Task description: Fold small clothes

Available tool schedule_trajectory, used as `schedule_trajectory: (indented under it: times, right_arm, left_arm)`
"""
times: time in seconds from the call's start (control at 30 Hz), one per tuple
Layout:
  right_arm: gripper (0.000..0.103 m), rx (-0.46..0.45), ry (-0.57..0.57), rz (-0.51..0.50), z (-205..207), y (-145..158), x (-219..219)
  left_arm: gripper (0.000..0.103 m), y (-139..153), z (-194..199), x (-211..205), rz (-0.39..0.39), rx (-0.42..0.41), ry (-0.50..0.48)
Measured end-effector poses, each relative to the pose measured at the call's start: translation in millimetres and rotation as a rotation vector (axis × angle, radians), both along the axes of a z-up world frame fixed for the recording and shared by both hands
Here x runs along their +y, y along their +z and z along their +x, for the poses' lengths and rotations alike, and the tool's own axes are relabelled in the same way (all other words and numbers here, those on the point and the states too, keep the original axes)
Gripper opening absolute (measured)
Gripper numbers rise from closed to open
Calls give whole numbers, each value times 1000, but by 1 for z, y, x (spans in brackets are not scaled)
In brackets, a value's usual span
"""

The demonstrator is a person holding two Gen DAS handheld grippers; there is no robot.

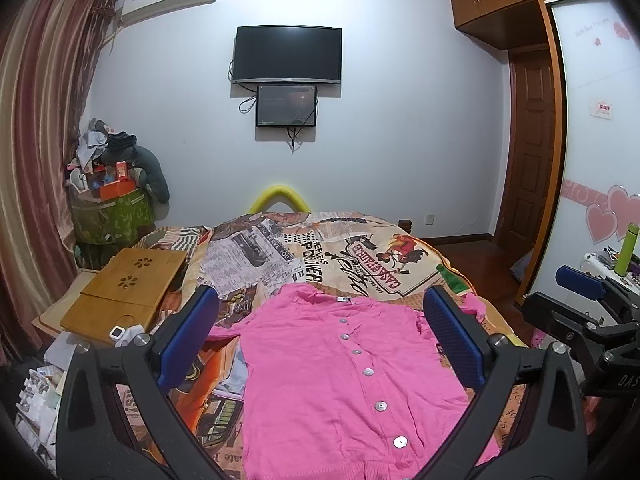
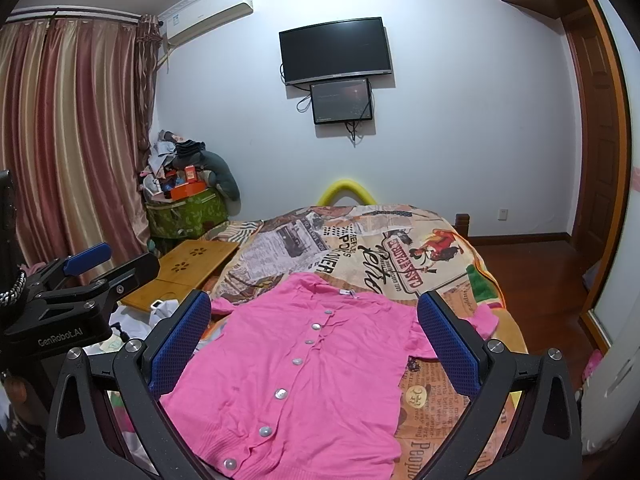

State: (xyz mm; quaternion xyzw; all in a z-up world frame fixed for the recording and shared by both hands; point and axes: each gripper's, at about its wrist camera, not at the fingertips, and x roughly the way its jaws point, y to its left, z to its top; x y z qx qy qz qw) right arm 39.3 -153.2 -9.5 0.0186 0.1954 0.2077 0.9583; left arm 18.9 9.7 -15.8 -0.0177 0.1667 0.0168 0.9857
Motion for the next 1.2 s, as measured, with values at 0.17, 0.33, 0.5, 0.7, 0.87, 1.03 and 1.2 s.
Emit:
schedule_trajectory:
  times: [0.17, 0.33, 0.5, 0.7, 0.87, 1.03, 1.2]
  right_arm:
    - [103, 0, 0, 0, 0, 0, 0]
    - [103, 0, 1, 1, 0, 0, 0]
    - [103, 0, 1, 2, 1, 0, -1]
    - [103, 0, 1, 1, 1, 0, 0]
    - [103, 2, -1, 0, 1, 0, -1]
    - [103, 2, -1, -1, 2, -1, -1]
    - [103, 12, -6, -3, 7, -4, -2]
  left_arm:
    - [103, 1, 0, 0, -1, 0, -1]
    - [103, 1, 0, 0, -2, 0, -1]
    - [103, 1, 0, 0, -1, 0, -1]
    - [103, 0, 0, 0, -1, 0, -1]
    - [103, 1, 0, 0, -1, 1, -1]
    - [103, 0, -1, 0, -1, 0, -1]
    - [103, -1, 2, 3, -5, 1, -14]
